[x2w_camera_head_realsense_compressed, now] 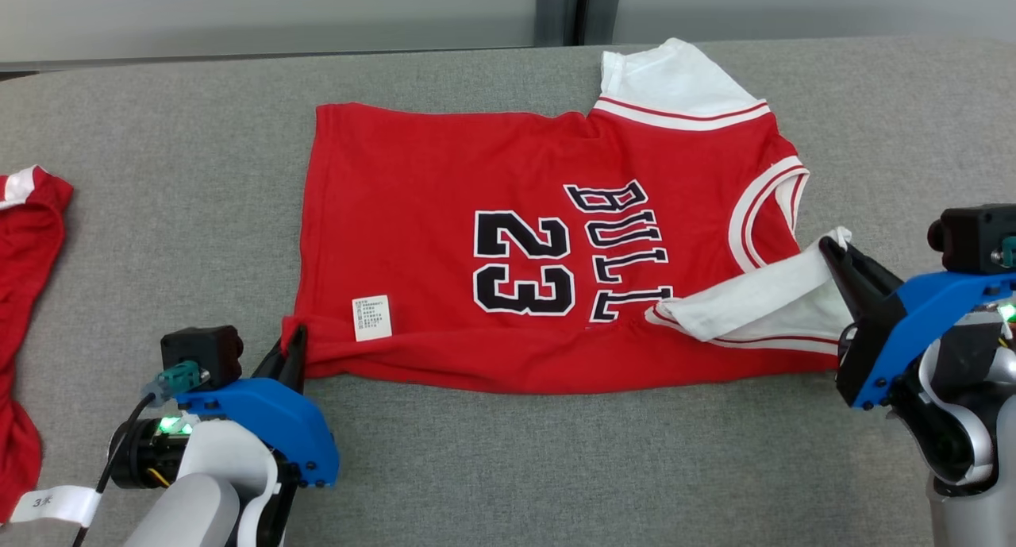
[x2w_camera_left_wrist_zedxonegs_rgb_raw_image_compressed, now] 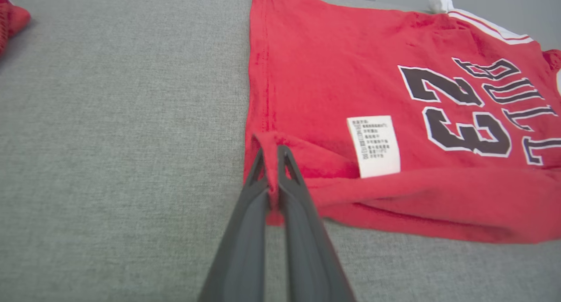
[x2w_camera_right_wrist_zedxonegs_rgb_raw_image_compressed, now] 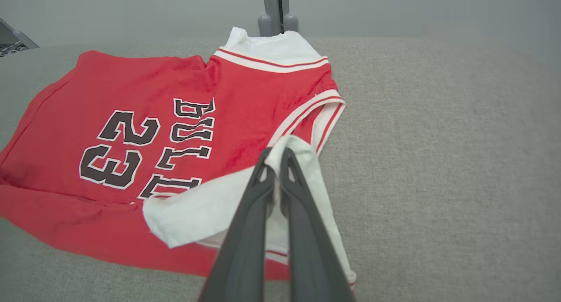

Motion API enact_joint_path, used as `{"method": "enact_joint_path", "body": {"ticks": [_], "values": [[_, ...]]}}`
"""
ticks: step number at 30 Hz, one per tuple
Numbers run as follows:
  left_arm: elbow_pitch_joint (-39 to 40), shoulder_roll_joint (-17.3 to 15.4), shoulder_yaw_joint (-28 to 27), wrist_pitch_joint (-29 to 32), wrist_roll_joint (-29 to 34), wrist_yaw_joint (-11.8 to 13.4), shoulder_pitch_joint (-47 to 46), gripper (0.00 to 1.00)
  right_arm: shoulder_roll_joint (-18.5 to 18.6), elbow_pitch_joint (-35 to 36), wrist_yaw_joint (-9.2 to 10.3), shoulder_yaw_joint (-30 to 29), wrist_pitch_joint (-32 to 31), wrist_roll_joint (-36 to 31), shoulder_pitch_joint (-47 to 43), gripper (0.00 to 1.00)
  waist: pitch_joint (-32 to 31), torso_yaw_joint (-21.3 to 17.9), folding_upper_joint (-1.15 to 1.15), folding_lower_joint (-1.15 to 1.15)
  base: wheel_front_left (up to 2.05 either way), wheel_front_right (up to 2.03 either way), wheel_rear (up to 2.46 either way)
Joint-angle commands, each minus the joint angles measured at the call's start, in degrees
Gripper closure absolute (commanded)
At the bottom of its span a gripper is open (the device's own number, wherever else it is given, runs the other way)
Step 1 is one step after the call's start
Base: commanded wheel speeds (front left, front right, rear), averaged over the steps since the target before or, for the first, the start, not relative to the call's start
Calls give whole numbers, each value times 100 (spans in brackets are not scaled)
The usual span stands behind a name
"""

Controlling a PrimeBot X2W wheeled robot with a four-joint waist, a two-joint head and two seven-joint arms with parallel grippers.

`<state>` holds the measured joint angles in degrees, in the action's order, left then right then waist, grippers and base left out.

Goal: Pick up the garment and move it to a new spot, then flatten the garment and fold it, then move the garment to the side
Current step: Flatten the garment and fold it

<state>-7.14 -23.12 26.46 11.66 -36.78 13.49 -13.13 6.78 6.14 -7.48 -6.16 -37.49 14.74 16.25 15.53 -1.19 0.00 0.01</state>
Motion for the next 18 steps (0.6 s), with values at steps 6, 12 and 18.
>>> {"method": "enact_joint_path", "body": {"ticks": [6,12,18], "values": [[-341,117,-9,10,-20,0,-363,100,126,-331,-3,61,531,-6,368,100,79,-14,0,-1,0,0,0],[-536,181,-21,-28,-21,2,-573,100,167,-624,-3,108,869,2,490,100,124,-27,0,-1,0,0,0],[-700,232,-3,-39,-29,43,-643,0,209,-850,-3,304,1298,85,620,0,131,-35,0,-1,0,0,0]]}}
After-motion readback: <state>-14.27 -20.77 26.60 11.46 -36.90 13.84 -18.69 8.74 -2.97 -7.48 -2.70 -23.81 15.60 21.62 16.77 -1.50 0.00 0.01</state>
